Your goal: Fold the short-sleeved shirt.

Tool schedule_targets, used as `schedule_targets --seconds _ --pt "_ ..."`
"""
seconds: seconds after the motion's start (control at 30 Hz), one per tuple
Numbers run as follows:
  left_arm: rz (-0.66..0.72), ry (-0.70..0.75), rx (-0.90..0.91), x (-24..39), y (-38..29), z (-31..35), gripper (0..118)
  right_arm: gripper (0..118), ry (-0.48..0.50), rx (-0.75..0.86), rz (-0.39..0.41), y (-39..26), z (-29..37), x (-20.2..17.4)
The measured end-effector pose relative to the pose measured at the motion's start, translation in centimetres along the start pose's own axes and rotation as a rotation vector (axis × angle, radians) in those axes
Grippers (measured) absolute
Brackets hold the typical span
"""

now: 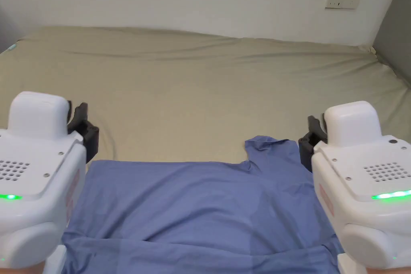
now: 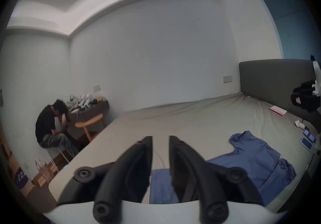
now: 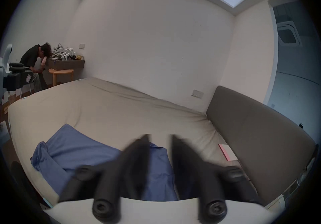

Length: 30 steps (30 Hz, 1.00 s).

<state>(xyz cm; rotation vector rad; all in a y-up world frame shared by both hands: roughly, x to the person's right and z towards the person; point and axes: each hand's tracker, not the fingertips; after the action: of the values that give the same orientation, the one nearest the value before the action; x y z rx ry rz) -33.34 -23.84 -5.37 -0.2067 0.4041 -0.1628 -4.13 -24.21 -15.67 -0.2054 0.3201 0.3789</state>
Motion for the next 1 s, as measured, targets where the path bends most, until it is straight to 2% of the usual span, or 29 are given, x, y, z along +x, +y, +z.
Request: schedule_targets --seconds 0.07,0.1,0.23,0.43,0.63,0.67,0.7,0.73,0.77,0.8,0.83,0.9,1.0 --pt "-0.004 -0.017 0.020 1.0 0.0 -0.2 0 4 0.030 -0.007 -0.010 0.2 -0.4 -0.7" --pt "0.015 -0.036 0.052 1.4 0.1 -0.1 0 3 0.063 -0.033 -0.014 0.3 -0.6 -1.1" --pt "-0.024 -0.055 0.038 3.1 0.1 -0.9 0 3 0.055 -0.017 -0.012 0.2 -1.1 -2.1" --pt "-0.047 -0.102 -0.009 4.2 -2.7 -4.0 0 3 0.053 -0.018 -0.001 -0.9 -3.2 -1.5" --pt "-0.059 -0.120 -0.271 1.8 -10.6 -11.9 0 3 0.048 -0.080 0.021 -3.5 -6.2 -0.2" --pt "-0.071 -0.107 -0.333 1.1 -12.0 -13.8 15 3 0.045 -0.097 0.019 -4.1 -6.6 0.1" --pt "-0.039 -0.152 -0.381 0.1 -13.3 -15.6 47 3 0.043 -0.111 0.018 -4.6 -7.2 0.4" --pt "0.005 -0.167 -0.422 -0.8 -14.7 -17.3 89 3 0.040 -0.123 0.018 -5.0 -7.7 0.7" --pt "0.062 -0.149 -0.487 -1.7 -16.1 -19.3 118 3 0.032 -0.140 0.023 -5.4 -8.3 0.9" --pt "0.101 -0.115 -0.492 -2.8 -17.1 -20.8 111 3 0.026 -0.160 0.029 -5.9 -8.7 1.1" --pt "0.145 -0.129 -0.533 -3.4 -18.0 -22.5 110 3 0.023 -0.176 0.034 -6.3 -9.2 1.3" --pt "0.146 -0.068 -0.570 -5.3 -19.9 -25.7 110 3 0.012 -0.207 0.037 -7.1 -10.4 1.8" --pt "0.138 -0.059 -0.630 -6.0 -21.7 -29.9 110 3 0.001 -0.244 0.050 -7.8 -11.5 2.0"
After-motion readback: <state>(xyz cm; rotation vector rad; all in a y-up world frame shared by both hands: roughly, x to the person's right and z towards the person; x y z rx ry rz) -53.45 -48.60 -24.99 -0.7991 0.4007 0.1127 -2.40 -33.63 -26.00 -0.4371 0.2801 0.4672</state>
